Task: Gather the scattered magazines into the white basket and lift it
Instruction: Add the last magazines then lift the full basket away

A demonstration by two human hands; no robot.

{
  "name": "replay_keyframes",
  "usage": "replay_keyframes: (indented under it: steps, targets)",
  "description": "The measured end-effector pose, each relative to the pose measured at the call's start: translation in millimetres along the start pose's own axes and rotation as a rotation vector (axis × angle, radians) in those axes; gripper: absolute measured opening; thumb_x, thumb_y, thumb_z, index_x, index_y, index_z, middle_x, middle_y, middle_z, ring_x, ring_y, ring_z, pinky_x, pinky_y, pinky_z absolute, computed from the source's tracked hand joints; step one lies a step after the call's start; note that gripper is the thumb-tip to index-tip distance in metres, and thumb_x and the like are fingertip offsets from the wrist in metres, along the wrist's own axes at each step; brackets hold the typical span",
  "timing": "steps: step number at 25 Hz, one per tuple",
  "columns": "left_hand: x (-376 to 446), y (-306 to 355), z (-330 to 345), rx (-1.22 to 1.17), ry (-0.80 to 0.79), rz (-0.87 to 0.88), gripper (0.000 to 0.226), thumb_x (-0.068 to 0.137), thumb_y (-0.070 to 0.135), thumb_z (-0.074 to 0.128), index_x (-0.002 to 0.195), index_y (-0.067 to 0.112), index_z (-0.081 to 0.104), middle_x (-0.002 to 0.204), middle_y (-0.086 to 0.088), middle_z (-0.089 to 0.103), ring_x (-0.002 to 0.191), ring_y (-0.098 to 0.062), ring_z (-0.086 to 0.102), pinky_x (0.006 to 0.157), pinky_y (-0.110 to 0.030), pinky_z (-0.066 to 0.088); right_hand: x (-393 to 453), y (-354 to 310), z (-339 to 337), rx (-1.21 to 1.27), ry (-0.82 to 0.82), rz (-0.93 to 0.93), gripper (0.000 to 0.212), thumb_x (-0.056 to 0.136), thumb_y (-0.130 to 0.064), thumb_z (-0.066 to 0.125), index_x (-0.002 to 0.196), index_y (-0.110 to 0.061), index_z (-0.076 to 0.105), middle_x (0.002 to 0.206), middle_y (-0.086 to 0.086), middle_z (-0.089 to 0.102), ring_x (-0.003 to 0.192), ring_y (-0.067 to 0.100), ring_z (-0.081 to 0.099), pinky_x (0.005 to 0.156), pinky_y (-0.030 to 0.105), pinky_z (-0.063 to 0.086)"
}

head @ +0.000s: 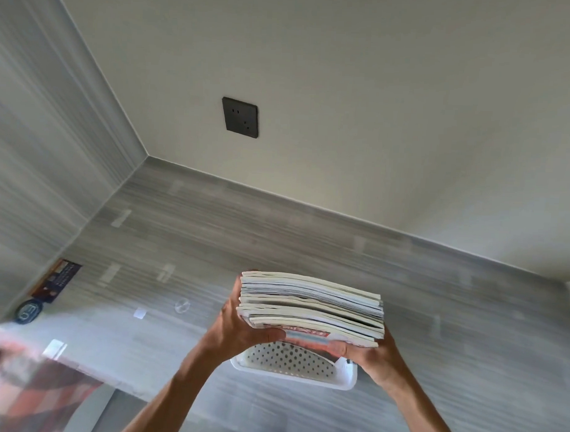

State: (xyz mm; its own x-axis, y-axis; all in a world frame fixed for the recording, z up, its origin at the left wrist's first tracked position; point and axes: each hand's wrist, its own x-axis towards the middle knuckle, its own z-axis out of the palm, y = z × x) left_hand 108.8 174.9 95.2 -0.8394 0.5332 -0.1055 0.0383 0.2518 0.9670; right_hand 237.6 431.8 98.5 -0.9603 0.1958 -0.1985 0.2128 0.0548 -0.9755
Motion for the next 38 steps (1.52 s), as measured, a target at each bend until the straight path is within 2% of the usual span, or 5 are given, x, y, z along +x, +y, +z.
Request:
replay_keyframes:
  steps: [6,11,18,29,38]
  targets:
    - [2,-13,3,0.12,-0.021,-0.092,0.066,0.055,0.024,0.091,0.115,0.016,0.064,0.105,0.014,0.074,0.1,-0.001,0.068,0.084,-0.021,0.055,3,-2,4,-0.126,0.08,0.114,0.048,0.06,-0.032,0.09,0.104,-0.024,0.072,0.102,-0.008,0.076,0.095,0.014,0.071,0.074,0.019,0.054]
    - [19,-10,-8,0.19,-0.073,-0.116,0.067,0.055,0.031,0.089,0.117,0.029,0.062,0.104,0.016,0.073,0.098,-0.005,0.069,0.086,-0.034,0.058,-48,35,55,0.022,0.739,0.665,0.055,0.071,-0.028,0.083,0.115,-0.016,0.054,0.105,0.005,0.064,0.086,0.021,0.063,0.069,0.031,0.048]
    - [24,-4,-10,0.27,-0.082,-0.159,0.066,0.054,0.03,0.089,0.115,0.026,0.063,0.103,0.011,0.074,0.096,-0.01,0.07,0.084,-0.042,0.058,-27,45,130,0.958,0.551,0.984,0.023,0.095,-0.01,0.056,0.116,-0.001,0.052,0.111,0.028,0.061,0.103,0.042,0.063,0.086,0.051,0.054]
    - [-16,13,-71,0.333,0.3,-0.165,0.072,0.045,0.045,0.078,0.109,0.055,0.048,0.085,0.052,0.057,0.078,0.003,0.066,0.07,-0.028,0.058,33,22,171,0.68,0.391,0.901,0.019,0.087,0.011,0.046,0.1,0.0,0.055,0.088,0.025,0.061,0.074,0.037,0.063,0.075,0.05,0.053]
    - [-77,-38,-304,0.187,0.719,-0.302,0.067,0.048,0.035,0.087,0.107,0.044,0.056,0.089,0.026,0.07,0.085,-0.001,0.068,0.073,-0.024,0.053,137,-33,395,0.364,0.1,0.845,0.022,0.084,0.009,0.047,0.101,0.0,0.058,0.092,0.027,0.068,0.078,0.039,0.068,0.061,0.043,0.059]
